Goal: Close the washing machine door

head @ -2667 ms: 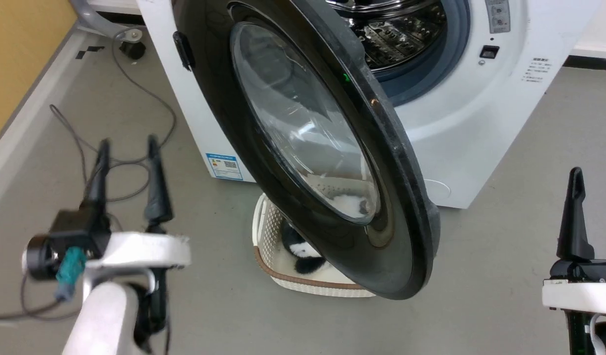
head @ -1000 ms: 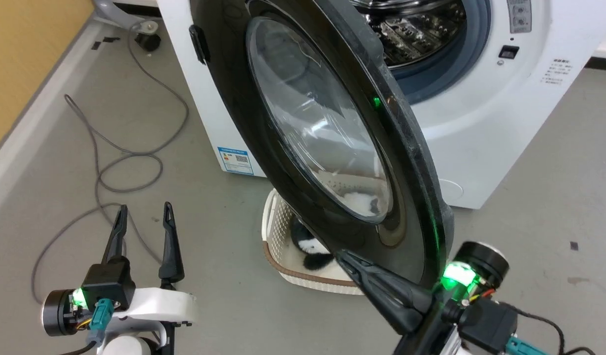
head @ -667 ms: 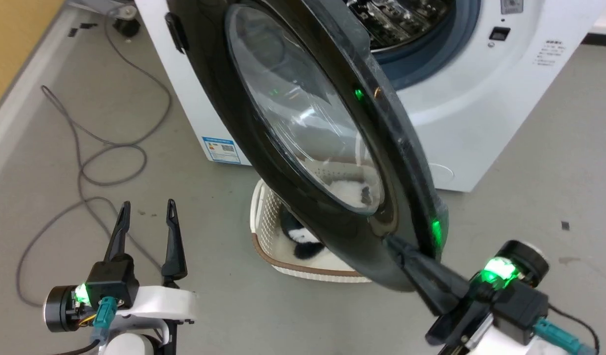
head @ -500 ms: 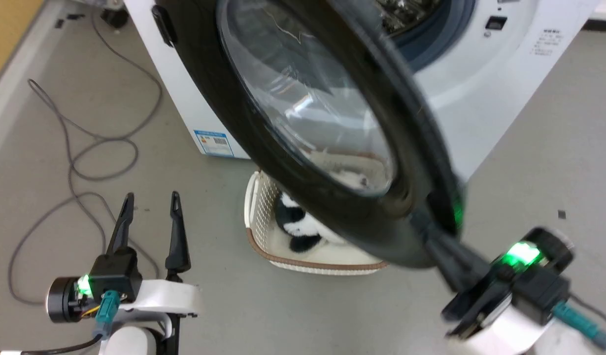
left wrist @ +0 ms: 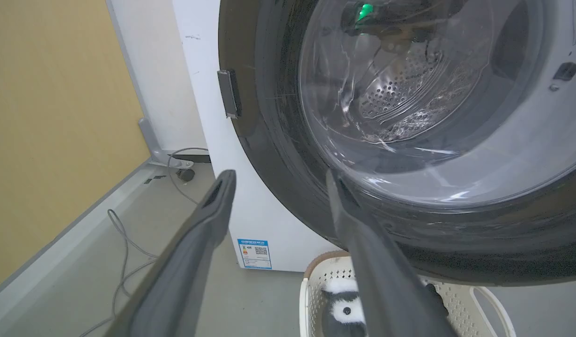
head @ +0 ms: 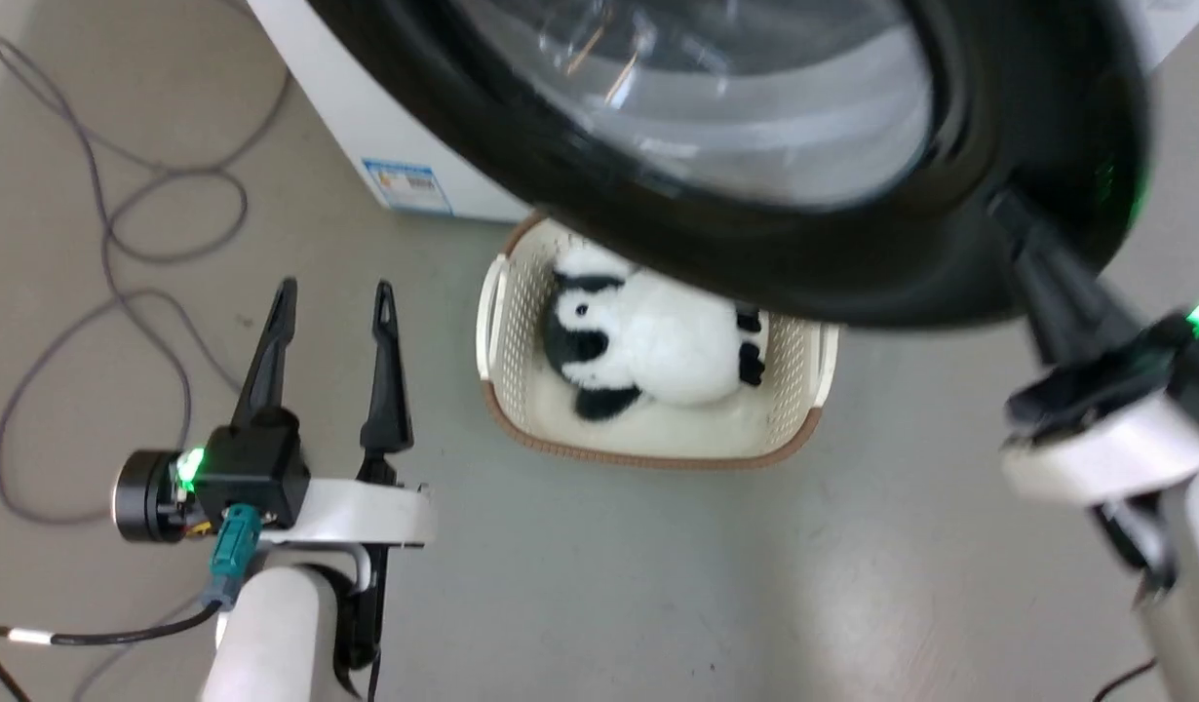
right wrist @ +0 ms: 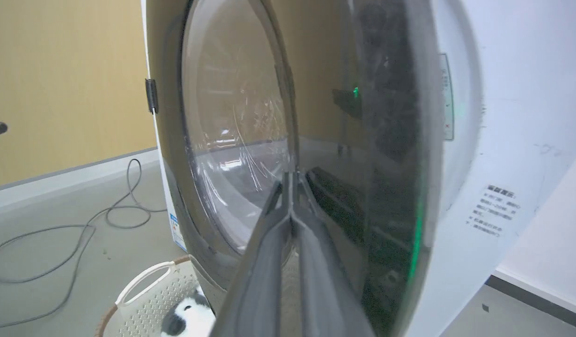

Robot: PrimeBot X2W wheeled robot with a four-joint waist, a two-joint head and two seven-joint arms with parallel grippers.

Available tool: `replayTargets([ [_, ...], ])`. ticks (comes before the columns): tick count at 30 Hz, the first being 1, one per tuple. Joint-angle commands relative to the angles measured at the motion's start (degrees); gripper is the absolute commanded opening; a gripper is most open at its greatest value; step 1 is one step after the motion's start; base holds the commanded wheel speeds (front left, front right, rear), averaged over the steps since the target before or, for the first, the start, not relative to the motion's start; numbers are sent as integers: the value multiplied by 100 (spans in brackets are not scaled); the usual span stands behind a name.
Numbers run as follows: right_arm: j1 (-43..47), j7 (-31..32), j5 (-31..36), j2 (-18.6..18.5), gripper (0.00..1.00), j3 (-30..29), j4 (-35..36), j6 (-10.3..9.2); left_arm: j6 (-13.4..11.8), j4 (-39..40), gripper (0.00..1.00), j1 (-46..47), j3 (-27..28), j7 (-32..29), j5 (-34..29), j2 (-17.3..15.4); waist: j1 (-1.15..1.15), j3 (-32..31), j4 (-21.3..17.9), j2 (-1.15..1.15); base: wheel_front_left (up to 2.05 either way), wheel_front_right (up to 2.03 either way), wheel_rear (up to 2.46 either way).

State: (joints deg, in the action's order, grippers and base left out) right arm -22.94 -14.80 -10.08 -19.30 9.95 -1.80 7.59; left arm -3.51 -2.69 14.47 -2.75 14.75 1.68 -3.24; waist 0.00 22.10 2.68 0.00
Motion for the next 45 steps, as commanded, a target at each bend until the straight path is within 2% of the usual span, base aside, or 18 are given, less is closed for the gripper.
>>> replayTargets([
  [1, -304, -20, 43, -82, 0, -108, -139, -10, 19, 44, 100, 137, -21, 25, -26, 3, 0, 217, 62, 0, 0, 0, 0],
  [18, -2351, -20, 55, -675, 0, -482, -1827, -10, -47, 135, 100, 629, -241, 25, 97, 29, 0, 951, 352, 0, 0, 0, 0],
  [29, -2938, -20, 192, -682, 0, -587, -2540, -10, -92, 94, 100, 629, -225, 25, 148, 34, 0, 943, 412, 0, 0, 0, 0],
  [33, -2746, -20, 224, -553, 0, -625, -2461, -10, -110, 23, 100, 558, -175, 25, 145, 35, 0, 740, 351, 0, 0, 0, 0],
  [37, -2350, -20, 239, -347, 0, -811, -2090, -10, -141, -60, 100, 396, -87, 25, 125, 35, 0, 399, 235, 0, 0, 0, 0],
  [41, -1868, -20, 395, -118, 0, -1054, -1478, -10, -151, -172, 100, 205, 47, 25, 93, 27, 0, 31, 87, 0, 0, 0, 0],
  [45, -1415, -20, 570, 199, 0, -1239, -581, -10, -156, -270, 100, 15, 197, 25, 68, -8, 0, -304, -58, 0, 0, 0, 0],
])
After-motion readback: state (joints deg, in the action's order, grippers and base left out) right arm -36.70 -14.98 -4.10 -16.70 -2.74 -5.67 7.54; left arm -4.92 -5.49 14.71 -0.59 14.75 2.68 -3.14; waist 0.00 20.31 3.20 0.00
